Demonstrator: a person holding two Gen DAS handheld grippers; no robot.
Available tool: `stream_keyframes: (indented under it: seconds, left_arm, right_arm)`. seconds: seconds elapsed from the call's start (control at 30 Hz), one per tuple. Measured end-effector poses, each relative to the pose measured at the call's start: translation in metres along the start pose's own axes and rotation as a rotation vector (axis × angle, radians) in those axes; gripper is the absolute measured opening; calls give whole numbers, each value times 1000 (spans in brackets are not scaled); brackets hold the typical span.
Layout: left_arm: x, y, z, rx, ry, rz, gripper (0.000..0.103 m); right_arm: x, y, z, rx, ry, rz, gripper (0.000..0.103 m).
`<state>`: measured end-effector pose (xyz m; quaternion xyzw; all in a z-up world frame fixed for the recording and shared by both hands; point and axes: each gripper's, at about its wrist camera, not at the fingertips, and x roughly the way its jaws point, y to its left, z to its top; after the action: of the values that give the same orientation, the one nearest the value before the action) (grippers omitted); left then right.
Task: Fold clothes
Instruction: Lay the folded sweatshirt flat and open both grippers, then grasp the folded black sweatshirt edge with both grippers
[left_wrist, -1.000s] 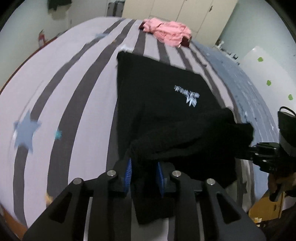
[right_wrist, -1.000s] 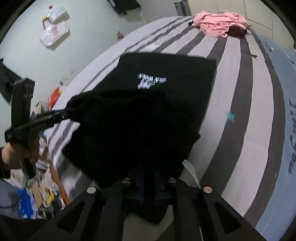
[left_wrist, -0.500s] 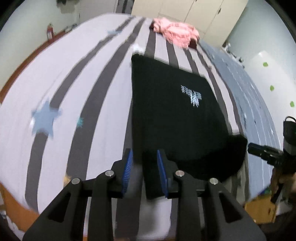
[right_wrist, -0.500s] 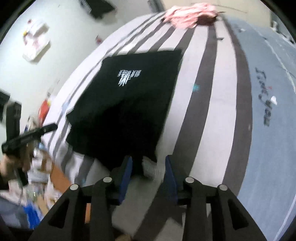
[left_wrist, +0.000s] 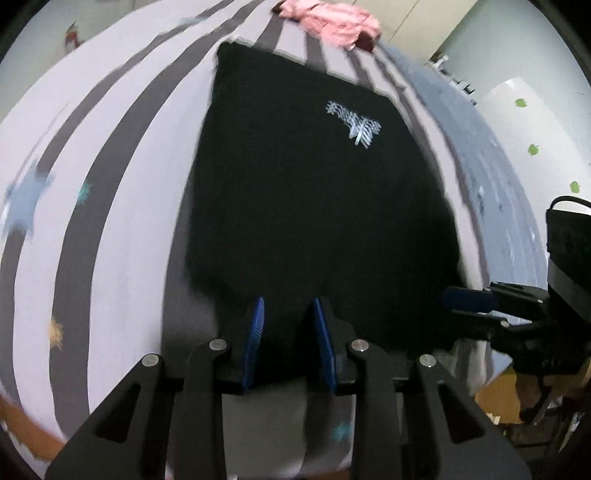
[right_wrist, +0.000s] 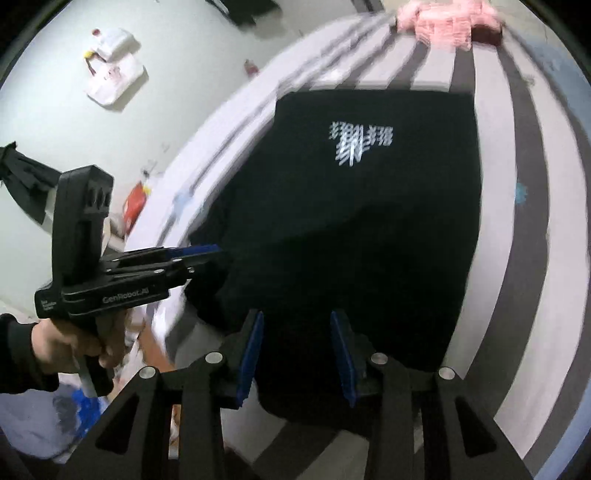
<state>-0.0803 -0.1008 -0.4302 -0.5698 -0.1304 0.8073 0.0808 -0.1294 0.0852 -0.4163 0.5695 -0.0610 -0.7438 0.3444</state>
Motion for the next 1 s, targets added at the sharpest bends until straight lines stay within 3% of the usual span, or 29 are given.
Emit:
stream_keyframes:
  seconds: [0.1,0.3,0.4,0.57,0.73,0.83,0.87,0.93,1.0]
  left_arm:
    - [-9,4,-8,-30,19,9,25]
    - [-54,6,39,-49,-157,9,25]
    - [-50,15,86,-63,-235,5,36]
    - [-10,27,173,-81,-287,24,40]
    - [30,34,227,-33,-253,61,40]
    - [49,36,251,-12,-227,67,40]
    - [53,34,256,11,-220,78,35]
    - [57,35,259,49,-218,66,17]
    - [60,35,261,54,-221,47,13]
  right_arm:
    - [8,-5,-26,34,78,-11,34]
    - [-33,-16,-14,92,-17,-18,36]
    - [-42,-34,17,133,-94,-82,50]
    - [-34,-81,88,215,-199,-201,50]
    - [-12,-124,160,275,-249,-221,50]
    - [6,-136,186,284,-238,-227,50]
    - [10,-140,192,289,-235,-219,50]
    - [20,-147,203,298,-220,-204,46]
    - [29,-152,211,304,-209,-198,17]
